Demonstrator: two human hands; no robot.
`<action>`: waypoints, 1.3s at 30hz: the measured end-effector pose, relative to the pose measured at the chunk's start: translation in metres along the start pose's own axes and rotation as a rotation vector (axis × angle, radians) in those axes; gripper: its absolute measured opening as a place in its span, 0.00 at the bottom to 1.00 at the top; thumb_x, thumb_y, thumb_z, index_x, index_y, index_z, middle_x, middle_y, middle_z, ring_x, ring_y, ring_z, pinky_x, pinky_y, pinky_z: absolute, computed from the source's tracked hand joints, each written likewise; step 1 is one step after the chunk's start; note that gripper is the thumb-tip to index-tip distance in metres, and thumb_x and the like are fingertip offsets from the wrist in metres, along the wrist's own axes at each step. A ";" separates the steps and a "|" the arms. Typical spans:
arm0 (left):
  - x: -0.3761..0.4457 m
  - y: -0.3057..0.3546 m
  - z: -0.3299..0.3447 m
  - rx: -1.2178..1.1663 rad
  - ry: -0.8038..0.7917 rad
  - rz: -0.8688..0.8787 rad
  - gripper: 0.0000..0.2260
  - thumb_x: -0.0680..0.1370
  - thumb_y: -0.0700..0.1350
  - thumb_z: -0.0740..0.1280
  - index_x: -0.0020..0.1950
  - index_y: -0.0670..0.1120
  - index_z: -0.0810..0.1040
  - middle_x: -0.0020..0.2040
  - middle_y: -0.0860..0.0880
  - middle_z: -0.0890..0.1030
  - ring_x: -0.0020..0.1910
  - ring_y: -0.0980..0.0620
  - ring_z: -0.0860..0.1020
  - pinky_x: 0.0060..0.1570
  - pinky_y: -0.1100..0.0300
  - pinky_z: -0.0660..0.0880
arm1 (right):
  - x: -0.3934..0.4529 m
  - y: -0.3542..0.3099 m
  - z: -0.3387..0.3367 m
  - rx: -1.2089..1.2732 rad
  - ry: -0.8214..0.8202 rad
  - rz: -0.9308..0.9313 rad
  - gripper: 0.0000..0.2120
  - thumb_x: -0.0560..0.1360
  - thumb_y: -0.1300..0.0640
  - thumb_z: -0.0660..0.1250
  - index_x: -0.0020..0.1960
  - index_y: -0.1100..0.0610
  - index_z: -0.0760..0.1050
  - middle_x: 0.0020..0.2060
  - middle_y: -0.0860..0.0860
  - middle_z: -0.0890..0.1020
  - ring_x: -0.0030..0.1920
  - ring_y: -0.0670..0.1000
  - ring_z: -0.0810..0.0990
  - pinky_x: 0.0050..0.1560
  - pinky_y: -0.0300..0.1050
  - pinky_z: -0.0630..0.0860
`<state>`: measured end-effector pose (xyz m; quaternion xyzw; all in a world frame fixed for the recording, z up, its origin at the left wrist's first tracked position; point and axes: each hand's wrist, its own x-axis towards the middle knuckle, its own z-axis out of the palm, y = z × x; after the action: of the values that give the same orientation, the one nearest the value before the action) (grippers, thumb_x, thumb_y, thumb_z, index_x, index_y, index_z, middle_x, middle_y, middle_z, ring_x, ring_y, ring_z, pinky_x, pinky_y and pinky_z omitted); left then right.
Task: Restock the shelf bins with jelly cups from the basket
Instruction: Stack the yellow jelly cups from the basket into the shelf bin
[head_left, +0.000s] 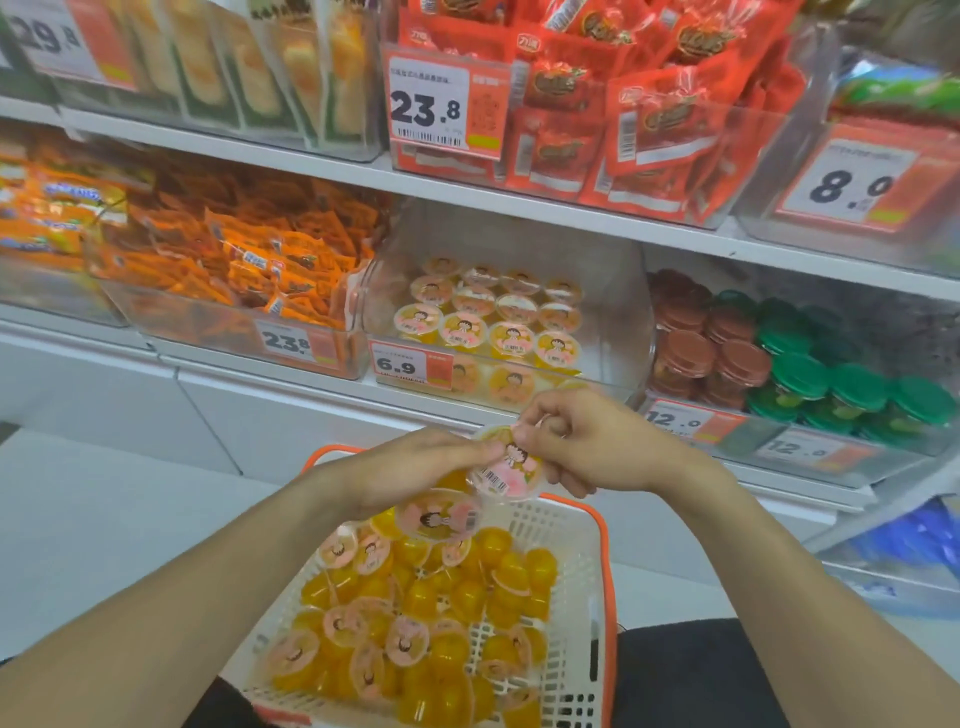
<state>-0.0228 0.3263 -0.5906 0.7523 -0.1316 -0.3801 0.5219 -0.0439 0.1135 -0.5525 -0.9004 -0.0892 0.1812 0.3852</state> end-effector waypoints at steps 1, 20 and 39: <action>0.003 0.001 -0.001 -0.026 -0.004 0.011 0.18 0.77 0.62 0.64 0.61 0.54 0.81 0.59 0.61 0.82 0.59 0.67 0.77 0.64 0.66 0.71 | 0.000 -0.002 -0.003 -0.006 0.007 -0.010 0.09 0.81 0.52 0.64 0.51 0.59 0.75 0.27 0.51 0.82 0.22 0.49 0.76 0.27 0.42 0.74; 0.043 0.012 -0.017 -0.941 0.296 -0.111 0.14 0.81 0.48 0.58 0.46 0.44 0.81 0.38 0.43 0.83 0.42 0.44 0.80 0.41 0.54 0.78 | 0.166 0.053 -0.085 -0.773 0.735 0.379 0.20 0.81 0.63 0.56 0.69 0.72 0.62 0.57 0.65 0.78 0.55 0.64 0.79 0.49 0.51 0.75; 0.050 0.027 -0.027 -1.110 0.273 -0.026 0.11 0.80 0.44 0.60 0.44 0.43 0.80 0.34 0.43 0.84 0.38 0.46 0.80 0.44 0.51 0.78 | 0.230 0.097 -0.099 -0.742 0.612 0.587 0.21 0.84 0.59 0.54 0.73 0.68 0.58 0.65 0.66 0.73 0.65 0.64 0.74 0.59 0.51 0.72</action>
<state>0.0358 0.3038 -0.5842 0.4094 0.1653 -0.2981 0.8463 0.2079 0.0504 -0.6192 -0.9741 0.2233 -0.0323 -0.0156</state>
